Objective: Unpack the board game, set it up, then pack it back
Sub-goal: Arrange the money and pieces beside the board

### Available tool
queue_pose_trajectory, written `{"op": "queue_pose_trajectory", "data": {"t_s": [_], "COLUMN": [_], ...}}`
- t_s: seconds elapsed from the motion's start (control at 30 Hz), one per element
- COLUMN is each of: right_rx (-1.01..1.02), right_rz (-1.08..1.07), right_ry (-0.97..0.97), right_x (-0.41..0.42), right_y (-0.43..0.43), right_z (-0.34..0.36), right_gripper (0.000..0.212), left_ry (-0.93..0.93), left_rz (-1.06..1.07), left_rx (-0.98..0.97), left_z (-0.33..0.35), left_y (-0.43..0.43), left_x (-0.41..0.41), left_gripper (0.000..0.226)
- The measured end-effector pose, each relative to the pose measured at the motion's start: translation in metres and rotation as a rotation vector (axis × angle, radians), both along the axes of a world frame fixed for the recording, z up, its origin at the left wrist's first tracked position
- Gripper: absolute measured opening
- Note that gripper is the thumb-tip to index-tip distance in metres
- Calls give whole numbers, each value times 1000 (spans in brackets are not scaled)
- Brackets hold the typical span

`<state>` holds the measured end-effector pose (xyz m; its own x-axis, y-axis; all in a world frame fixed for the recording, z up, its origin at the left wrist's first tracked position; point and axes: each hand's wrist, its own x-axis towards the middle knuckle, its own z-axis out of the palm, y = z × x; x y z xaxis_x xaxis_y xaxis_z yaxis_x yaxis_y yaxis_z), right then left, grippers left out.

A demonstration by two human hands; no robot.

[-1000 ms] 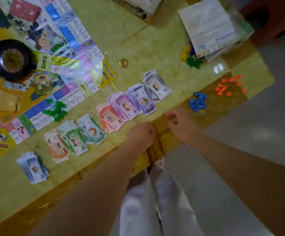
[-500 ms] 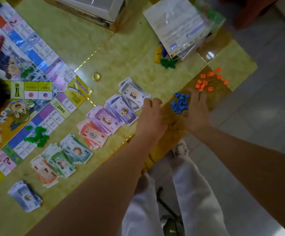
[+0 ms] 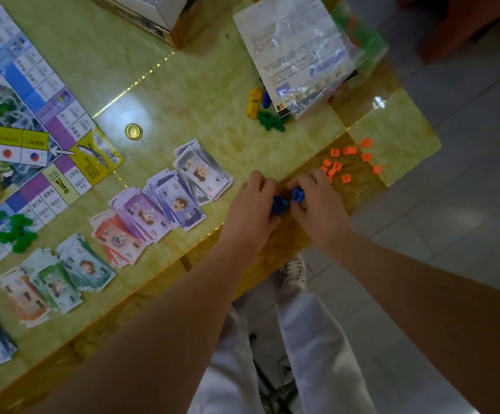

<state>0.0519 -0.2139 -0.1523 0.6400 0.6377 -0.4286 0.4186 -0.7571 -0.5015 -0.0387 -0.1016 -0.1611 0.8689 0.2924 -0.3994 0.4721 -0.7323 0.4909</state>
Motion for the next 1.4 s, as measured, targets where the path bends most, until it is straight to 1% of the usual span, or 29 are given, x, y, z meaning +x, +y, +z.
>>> {"op": "queue_pose_trajectory", "data": {"t_s": [0.1, 0.17, 0.27, 0.33, 0.43, 0.47, 0.57, 0.67, 0.73, 0.8, 0.93, 0.97, 1.07, 1.17, 1.23, 1.33, 1.4], "right_rx": [55, 102, 171, 225, 321, 348, 412, 509, 549, 555, 528, 526, 525, 536, 541, 506, 428], "right_rz": [-29, -78, -220, -371, -653, -725, -863, -966, -1008, -1054, -1144, -1158, -1168, -1140, -1109, -1055, -993], "right_ry": [37, 66, 147, 256, 495, 545, 642, 828, 908, 945, 999, 1021, 1058, 1057, 1046, 1001, 931], "right_x": [3, 6, 10, 10, 12, 13, 18, 22, 25, 26, 29, 29, 31, 30, 30, 30, 30], "right_y": [4, 6, 10, 12, 17, 20, 28, 36, 41, 44, 45, 44, 41, 41, 41, 41, 40], "right_z": [-1, -4, -8, -8, -2, 1, 6, 8, 9, 10, 9, 9, 11, 14, 16, 16, 13], "right_gripper": [25, 24, 22, 20, 17, 15, 12, 16, 19, 21, 21, 20, 17, 22, 26, 27, 27], "left_ry": [-46, -65, -88, -95, -131, -148, -187, -214, -230, -246, -235, -235, -237, -234, -248, -233, -213], "left_rz": [101, 164, 260, 349, 532, 601, 826, 934, 958, 992, 1163, 1216, 1408, 1545, 1548, 1523, 1516], "left_rx": [-41, -57, -82, -133, -238, -292, -481, -583, -650, -708, -850, -921, -1215, -1385, -1452, -1495, -1465], "left_z": [2, 4, 5, 4, 2, 2, 6, 8, 7, 8, 8, 9, 15, 21, 23, 27, 28], "left_y": [2, 4, 6, 7, 8, 9, 11, 17, 18, 17, 18, 19, 20, 22, 23, 26, 27], "left_x": [2, 4, 3, 1, -3, -4, -4, -3, -2, 0, 4, 5, 10, 14, 16, 19, 20], "left_gripper": [32, 29, 29, 31, 30, 29, 25, 22, 22, 21, 17, 15, 9, 16, 19, 13, 21]}}
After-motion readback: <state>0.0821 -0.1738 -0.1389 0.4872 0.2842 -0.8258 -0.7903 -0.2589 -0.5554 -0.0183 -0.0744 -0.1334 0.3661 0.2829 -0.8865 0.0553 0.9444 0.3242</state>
